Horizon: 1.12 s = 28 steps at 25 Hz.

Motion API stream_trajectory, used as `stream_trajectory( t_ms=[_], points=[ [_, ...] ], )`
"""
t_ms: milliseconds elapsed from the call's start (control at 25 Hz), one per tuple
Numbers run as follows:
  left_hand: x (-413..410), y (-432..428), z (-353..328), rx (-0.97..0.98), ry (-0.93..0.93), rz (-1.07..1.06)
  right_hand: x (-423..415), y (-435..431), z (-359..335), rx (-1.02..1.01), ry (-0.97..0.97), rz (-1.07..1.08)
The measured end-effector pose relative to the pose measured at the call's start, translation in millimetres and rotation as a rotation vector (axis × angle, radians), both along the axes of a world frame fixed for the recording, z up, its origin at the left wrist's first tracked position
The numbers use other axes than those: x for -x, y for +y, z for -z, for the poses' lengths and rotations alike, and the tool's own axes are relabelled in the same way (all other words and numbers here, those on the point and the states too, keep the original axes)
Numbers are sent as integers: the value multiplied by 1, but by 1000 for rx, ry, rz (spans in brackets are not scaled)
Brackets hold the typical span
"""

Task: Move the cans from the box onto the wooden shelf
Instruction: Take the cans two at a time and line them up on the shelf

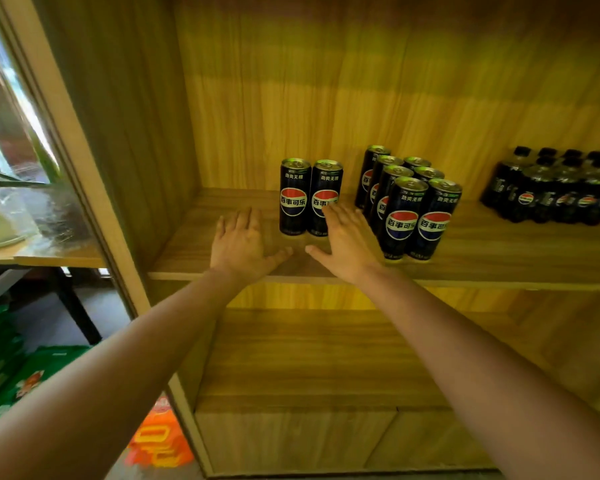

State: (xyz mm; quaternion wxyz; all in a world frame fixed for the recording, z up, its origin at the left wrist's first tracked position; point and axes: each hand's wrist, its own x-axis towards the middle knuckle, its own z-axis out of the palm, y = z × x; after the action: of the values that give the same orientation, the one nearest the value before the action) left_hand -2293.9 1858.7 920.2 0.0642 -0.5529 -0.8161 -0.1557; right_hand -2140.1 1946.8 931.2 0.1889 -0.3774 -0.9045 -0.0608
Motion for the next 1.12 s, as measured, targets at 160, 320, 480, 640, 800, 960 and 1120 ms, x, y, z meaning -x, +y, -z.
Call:
stream_trajectory(
  t_ms=[160,320,480,640,800,960,1120],
  points=[
    [-8,-64,-24,63,131,24,-14,-58,-27,65,-77,-31],
    [-21,-136,-20,48,150,30,-24,-119,-20,74,-130,-83],
    [-41,-197,8,64,89,-1,-37,-175,7,64,-179,-195],
    [-60,-248,55,43,72,-10,-52,-223,52,99,-197,-244],
    [-66,-278,117,94,77,3,-57,-254,116,149,-240,-267],
    [-64,-297,216,108,82,19,-52,-278,226,166,-234,-269],
    [-62,-315,350,147,62,34,-45,-295,366,226,-231,-295]
  ],
)
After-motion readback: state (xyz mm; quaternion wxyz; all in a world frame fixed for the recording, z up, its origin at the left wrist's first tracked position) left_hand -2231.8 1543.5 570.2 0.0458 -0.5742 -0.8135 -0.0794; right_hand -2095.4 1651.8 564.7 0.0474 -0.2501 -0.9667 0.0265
